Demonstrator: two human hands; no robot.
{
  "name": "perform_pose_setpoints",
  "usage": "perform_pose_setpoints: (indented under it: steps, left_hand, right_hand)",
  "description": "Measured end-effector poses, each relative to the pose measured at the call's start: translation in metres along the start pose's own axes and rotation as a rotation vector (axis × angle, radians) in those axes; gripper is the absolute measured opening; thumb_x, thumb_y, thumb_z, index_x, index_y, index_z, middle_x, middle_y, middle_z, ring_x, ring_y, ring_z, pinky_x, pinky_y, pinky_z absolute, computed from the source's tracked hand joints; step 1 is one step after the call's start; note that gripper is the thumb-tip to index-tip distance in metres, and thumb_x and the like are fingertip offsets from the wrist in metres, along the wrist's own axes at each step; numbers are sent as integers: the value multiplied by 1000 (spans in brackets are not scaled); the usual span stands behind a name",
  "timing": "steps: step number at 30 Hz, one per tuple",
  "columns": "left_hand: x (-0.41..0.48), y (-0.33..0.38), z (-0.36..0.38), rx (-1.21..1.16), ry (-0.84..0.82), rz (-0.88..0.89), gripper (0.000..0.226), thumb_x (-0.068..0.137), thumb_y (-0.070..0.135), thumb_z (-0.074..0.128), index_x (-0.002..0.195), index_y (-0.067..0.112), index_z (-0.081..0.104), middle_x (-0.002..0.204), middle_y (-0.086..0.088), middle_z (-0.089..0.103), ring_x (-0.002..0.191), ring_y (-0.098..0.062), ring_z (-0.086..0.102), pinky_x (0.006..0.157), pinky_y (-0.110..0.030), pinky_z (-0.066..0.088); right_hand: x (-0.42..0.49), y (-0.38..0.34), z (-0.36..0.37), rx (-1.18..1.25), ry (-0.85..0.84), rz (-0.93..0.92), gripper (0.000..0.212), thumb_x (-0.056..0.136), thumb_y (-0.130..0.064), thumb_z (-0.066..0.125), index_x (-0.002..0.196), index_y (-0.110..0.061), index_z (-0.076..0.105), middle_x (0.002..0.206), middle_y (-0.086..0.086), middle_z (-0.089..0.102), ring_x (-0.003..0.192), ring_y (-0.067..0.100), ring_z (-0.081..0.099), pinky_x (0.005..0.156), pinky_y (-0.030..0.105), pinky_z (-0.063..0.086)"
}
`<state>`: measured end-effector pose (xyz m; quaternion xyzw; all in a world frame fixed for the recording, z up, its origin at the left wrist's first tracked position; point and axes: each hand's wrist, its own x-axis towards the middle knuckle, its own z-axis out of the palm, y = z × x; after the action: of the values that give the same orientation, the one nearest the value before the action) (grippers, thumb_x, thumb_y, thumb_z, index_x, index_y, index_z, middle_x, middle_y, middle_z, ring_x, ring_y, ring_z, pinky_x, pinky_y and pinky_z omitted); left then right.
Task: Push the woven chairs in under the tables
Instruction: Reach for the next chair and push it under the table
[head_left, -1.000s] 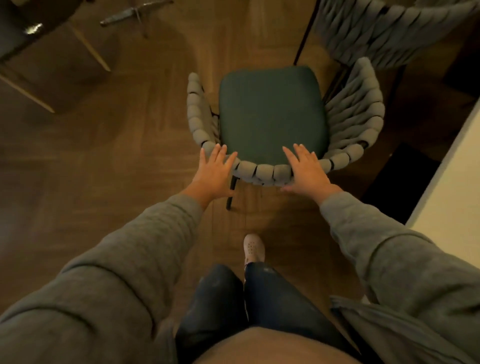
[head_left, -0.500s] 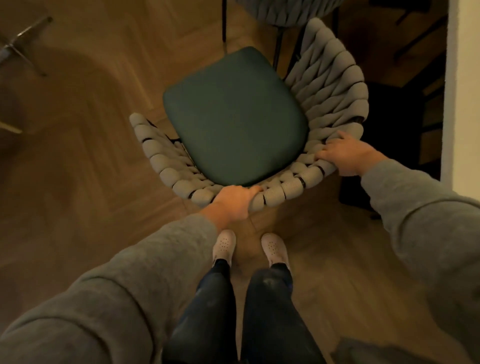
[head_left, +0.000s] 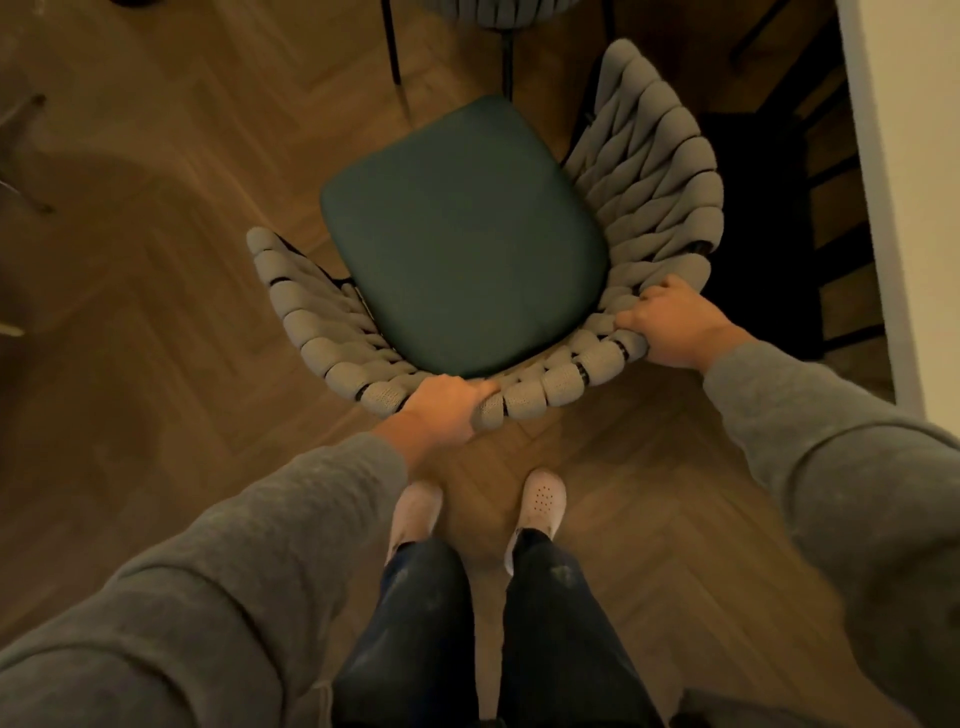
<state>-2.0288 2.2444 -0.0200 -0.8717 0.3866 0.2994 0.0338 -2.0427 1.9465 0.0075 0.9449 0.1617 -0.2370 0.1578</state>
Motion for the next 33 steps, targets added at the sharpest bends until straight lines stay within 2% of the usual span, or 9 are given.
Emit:
perform_pose_setpoints:
  steps: [5, 13, 16, 18, 20, 22, 23, 26, 33]
  left_hand:
    - [-36, -22, 22, 46, -63, 64, 57, 89, 29, 60, 140, 29, 36, 118, -5, 61, 101, -26, 60, 81, -38, 48]
    - [-117, -99, 54, 227, -123, 251, 55, 91, 27, 55, 142, 28, 33, 113, -9, 62, 98, -29, 60, 72, -37, 45]
    - [-153, -135, 63, 273, -184, 307, 56, 92, 25, 55, 143, 28, 33, 111, -7, 64, 97, -27, 62, 69, -33, 42]
    - [-172, -159, 66, 293, -211, 341, 56, 91, 24, 56, 142, 30, 35, 110, -6, 65, 97, -26, 62, 71, -33, 43]
    - [-183, -179, 68, 313, -238, 368, 55, 91, 22, 56, 141, 30, 37, 112, -5, 65, 100, -26, 61, 74, -34, 45]
    - [-187, -193, 70, 324, -247, 398, 54, 90, 20, 56, 140, 30, 39, 114, -5, 64, 102, -27, 61, 79, -37, 47]
    - [-187, -197, 69, 330, -241, 416, 53, 89, 19, 56, 139, 29, 40, 113, -5, 64, 102, -27, 61, 80, -37, 47]
    - [-179, -209, 64, 376, -234, 471, 51, 89, 18, 55, 138, 26, 40, 110, -7, 65, 99, -27, 61, 77, -37, 46]
    - [-130, -240, 19, 517, -194, 544, 43, 94, 20, 50, 136, 25, 39, 111, -5, 64, 99, -26, 61, 72, -35, 41]
  right_hand:
    - [-33, -59, -8, 73, -82, 17, 33, 93, -35, 50, 125, -29, 51, 115, -1, 61, 111, 21, 51, 92, 36, 31]
    - [-62, -199, -22, 200, -96, 122, 36, 88, -37, 53, 122, -28, 53, 107, -1, 60, 103, 20, 50, 87, 33, 30]
    - [-61, -256, -23, 300, -10, 89, 34, 81, -38, 60, 111, -23, 61, 94, 0, 62, 95, 21, 54, 81, 31, 29]
    - [-59, -282, -24, 400, -22, 10, 39, 78, -46, 62, 111, -25, 61, 95, -2, 62, 94, 21, 56, 80, 30, 31]
    - [-61, -284, -21, 381, -92, -6, 57, 77, -56, 60, 128, -32, 51, 116, -3, 60, 109, 20, 54, 93, 32, 35]
    - [-63, -269, -20, 286, -209, 63, 70, 78, -54, 61, 142, -35, 38, 138, -4, 50, 132, 20, 42, 112, 40, 25]
    - [-64, -262, -19, 248, -266, 92, 70, 80, -52, 60, 144, -36, 36, 139, -5, 50, 134, 19, 41, 115, 41, 21]
    - [-58, -257, -20, 211, -290, 118, 61, 82, -48, 56, 140, -41, 39, 122, -9, 62, 119, 15, 52, 107, 34, 31]
    - [-37, -254, -20, 273, -226, 235, 48, 81, -51, 52, 127, -38, 49, 102, -10, 66, 100, 13, 60, 95, 34, 36]
